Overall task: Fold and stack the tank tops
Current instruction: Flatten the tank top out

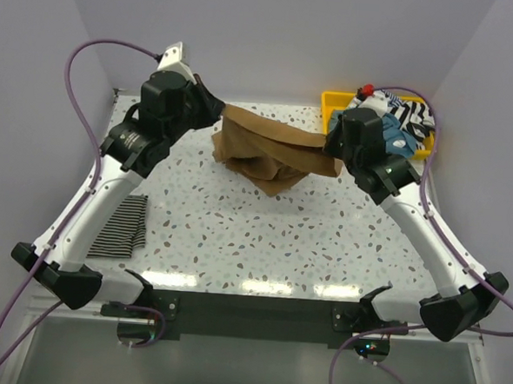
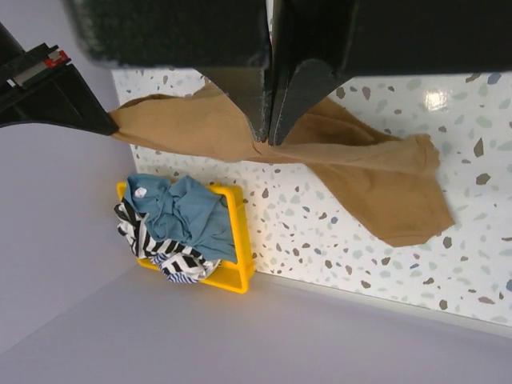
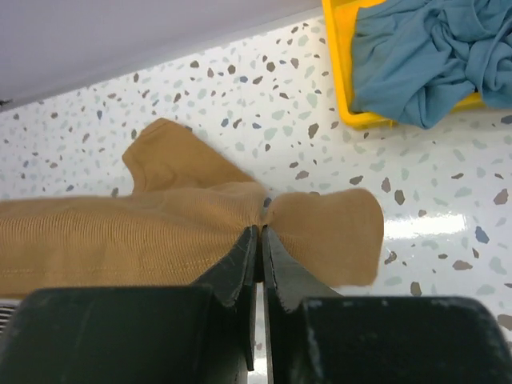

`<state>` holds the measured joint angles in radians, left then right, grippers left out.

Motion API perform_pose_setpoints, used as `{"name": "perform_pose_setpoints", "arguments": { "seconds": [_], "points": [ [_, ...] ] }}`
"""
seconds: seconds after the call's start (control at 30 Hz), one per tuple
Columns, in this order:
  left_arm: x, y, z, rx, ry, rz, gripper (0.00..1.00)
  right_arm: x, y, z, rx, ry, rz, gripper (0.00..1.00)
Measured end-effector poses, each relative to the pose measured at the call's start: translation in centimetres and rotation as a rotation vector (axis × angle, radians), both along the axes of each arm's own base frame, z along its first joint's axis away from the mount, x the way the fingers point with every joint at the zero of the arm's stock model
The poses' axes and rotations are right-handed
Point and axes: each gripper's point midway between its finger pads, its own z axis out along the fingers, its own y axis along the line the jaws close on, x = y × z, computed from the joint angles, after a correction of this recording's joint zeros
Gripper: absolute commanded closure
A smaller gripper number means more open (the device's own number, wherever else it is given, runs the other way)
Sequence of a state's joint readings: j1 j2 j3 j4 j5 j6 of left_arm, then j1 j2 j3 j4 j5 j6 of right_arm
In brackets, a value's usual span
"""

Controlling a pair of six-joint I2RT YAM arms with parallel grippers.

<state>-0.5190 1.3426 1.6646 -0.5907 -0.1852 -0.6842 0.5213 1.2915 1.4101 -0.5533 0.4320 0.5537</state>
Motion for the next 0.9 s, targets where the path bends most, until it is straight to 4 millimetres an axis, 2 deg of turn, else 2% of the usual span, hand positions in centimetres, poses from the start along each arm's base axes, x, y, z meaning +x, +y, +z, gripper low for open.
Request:
{"name": "perform_pose_setpoints", "arguments": {
  "seconds": [0.03,0.07,0.13,0.2,0.3,0.37,0.43,0.5,0.63,0.73,0.9],
  "points": [
    [0.1,0.0,-0.1,0.003,0.003,0.003,1.0,0.0,0.1,0.0,-0.007,0.004,0.007,0.88],
    [0.2,0.1,-0.7,0.014,0.017,0.008,1.0,0.0,0.1,-0.4,-0.017,0.017,0.012,0.75],
    [0.0,0.5,-2.7,0.04,0.047,0.02,1.0,-0.5,0.2,-2.8,-0.047,0.069,0.027,0.63],
    [-1.0,1.4,-6.8,0.078,0.112,0.029,1.0,-1.6,0.0,-7.1,-0.074,0.151,0.041,0.51],
    [-4.2,3.2,-14.7,0.141,0.26,0.04,1.0,-5.1,-1.3,-15.1,-0.13,0.33,0.05,0.41],
    [-7.1,4.9,-20.1,0.186,0.376,0.057,1.0,-7.7,-2.4,-19.4,-0.157,0.432,0.044,0.41],
    [-9.1,6.2,-23.1,0.209,0.447,0.082,1.0,-9.8,-3.3,-22.4,-0.166,0.506,0.035,0.42],
    [-10.2,7.3,-24.5,0.216,0.479,0.111,1.0,-11.1,-3.6,-24.3,-0.148,0.541,0.028,0.45],
    [-10.3,7.8,-24.6,0.203,0.476,0.142,1.0,-11.9,-3.7,-26.4,-0.113,0.559,0.0,0.48],
    [-10.2,8.1,-24.7,0.209,0.476,0.158,1.0,-11.0,-3.1,-26.8,-0.094,0.541,-0.005,0.49],
    [-9.7,8.8,-25.1,0.213,0.489,0.188,1.0,-8.2,-1.6,-28.5,-0.102,0.53,0.008,0.49]
  ]
}}
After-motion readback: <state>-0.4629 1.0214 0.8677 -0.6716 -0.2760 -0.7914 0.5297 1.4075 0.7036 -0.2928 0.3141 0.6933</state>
